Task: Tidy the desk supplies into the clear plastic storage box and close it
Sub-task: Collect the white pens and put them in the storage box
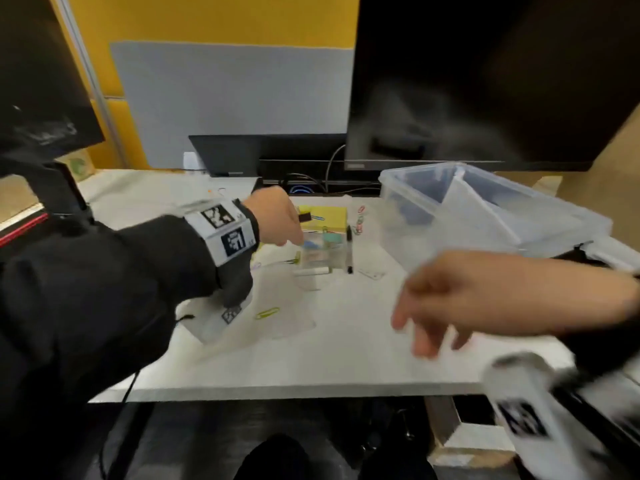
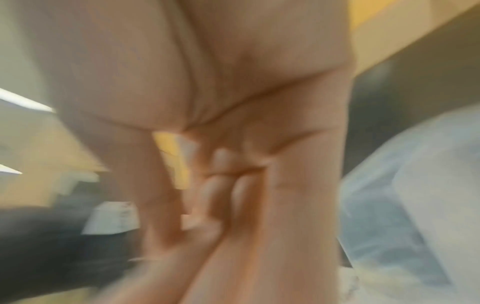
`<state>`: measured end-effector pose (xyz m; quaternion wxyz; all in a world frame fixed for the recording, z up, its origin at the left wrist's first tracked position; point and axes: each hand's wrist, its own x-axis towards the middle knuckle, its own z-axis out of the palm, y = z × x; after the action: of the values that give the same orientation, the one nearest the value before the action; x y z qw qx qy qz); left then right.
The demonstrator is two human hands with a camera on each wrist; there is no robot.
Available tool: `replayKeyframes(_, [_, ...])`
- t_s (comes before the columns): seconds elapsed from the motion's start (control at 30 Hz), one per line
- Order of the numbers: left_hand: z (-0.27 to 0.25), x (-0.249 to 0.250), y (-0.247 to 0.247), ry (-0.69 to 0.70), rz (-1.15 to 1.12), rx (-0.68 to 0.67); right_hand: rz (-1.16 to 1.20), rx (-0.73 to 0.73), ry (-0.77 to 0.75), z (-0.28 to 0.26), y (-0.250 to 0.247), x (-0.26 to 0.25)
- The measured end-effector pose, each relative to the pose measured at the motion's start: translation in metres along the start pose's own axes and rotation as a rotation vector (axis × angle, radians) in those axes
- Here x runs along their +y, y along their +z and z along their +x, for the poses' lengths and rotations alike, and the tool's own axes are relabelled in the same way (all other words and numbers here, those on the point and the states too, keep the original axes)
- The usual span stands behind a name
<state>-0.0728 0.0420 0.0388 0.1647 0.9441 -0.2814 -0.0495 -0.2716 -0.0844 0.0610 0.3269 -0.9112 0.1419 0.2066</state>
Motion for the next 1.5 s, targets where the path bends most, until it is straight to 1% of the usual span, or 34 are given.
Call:
replayKeyframes(0.03, [0.001, -0.006, 0.006, 0.031, 0.002, -0.026, 0.023, 0.083, -0.014, 0.021, -0.004, -0.008])
replayKeyframes(0.13, [0.002, -0.018, 0.018, 0.134, 0.053, -0.115, 0.054, 0.306, 0.071, 0.089, -0.013, -0.029])
replayKeyframes(0.2, [0.004, -0.026, 0.023, 0.136, 0.107, -0.202, 0.001, 0.41, 0.119, 0.123, -0.015, -0.031])
replayKeyframes(0.27, [0.009, -0.035, 0.028, 0.135, 0.131, -0.244, -0.09, 0.477, 0.146, 0.15, -0.015, -0.026])
replayKeyframes(0.33, [0.014, -0.041, 0.033, 0.153, 0.124, -0.233, -0.149, 0.485, 0.171, 0.169, -0.015, -0.022])
replayKeyframes(0.43, [0.02, -0.045, 0.039, 0.167, 0.094, -0.213, -0.28, 0.413, 0.251, 0.184, -0.012, -0.024])
replayKeyframes(0.53, [0.027, -0.043, 0.041, 0.179, 0.099, -0.214, -0.243, 0.427, 0.306, 0.2, -0.012, -0.023])
replayKeyframes(0.6, [0.029, -0.042, 0.042, 0.18, 0.097, -0.207, -0.227, 0.447, 0.304, 0.205, -0.013, -0.024])
replayKeyframes(0.67, [0.031, -0.041, 0.043, 0.179, 0.101, -0.202, -0.194, 0.454, 0.344, 0.204, -0.012, -0.026])
replayKeyframes(0.73, [0.032, -0.04, 0.043, 0.175, 0.116, -0.215, -0.146, 0.477, 0.331, 0.202, -0.01, -0.03])
replayKeyframes(0.8, [0.032, -0.04, 0.044, 0.18, 0.144, -0.236, -0.055, 0.572, 0.302, 0.202, -0.009, -0.035])
replayKeyframes(0.9, [0.031, -0.04, 0.045, 0.209, 0.225, -0.257, 0.08, 0.727, 0.181, 0.204, -0.009, -0.038])
replayKeyframes(1.0, [0.035, -0.04, 0.045, 0.283, 0.282, -0.225, 0.089, 0.783, 0.056, 0.205, -0.01, -0.036])
replayKeyframes(1.1, [0.034, -0.039, 0.045, 0.33, 0.286, -0.192, 0.11, 0.762, -0.041, 0.203, -0.007, -0.04])
replayKeyframes(1.17, [0.033, -0.039, 0.044, 0.339, 0.261, -0.153, 0.134, 0.731, -0.076, 0.203, -0.006, -0.041])
replayKeyframes(1.27, [0.035, -0.039, 0.04, 0.313, 0.139, -0.042, 0.157, 0.694, -0.082, 0.205, -0.004, -0.04])
replayKeyframes(1.37, [0.039, -0.041, 0.039, 0.275, 0.029, 0.079, 0.185, 0.617, -0.084, 0.208, -0.002, -0.038])
replayKeyframes(1.43, [0.039, -0.04, 0.037, 0.248, -0.03, 0.118, 0.238, 0.586, -0.104, 0.208, -0.002, -0.039])
replayKeyframes(1.5, [0.037, -0.039, 0.036, 0.277, -0.053, 0.153, 0.316, 0.587, -0.165, 0.207, -0.002, -0.042])
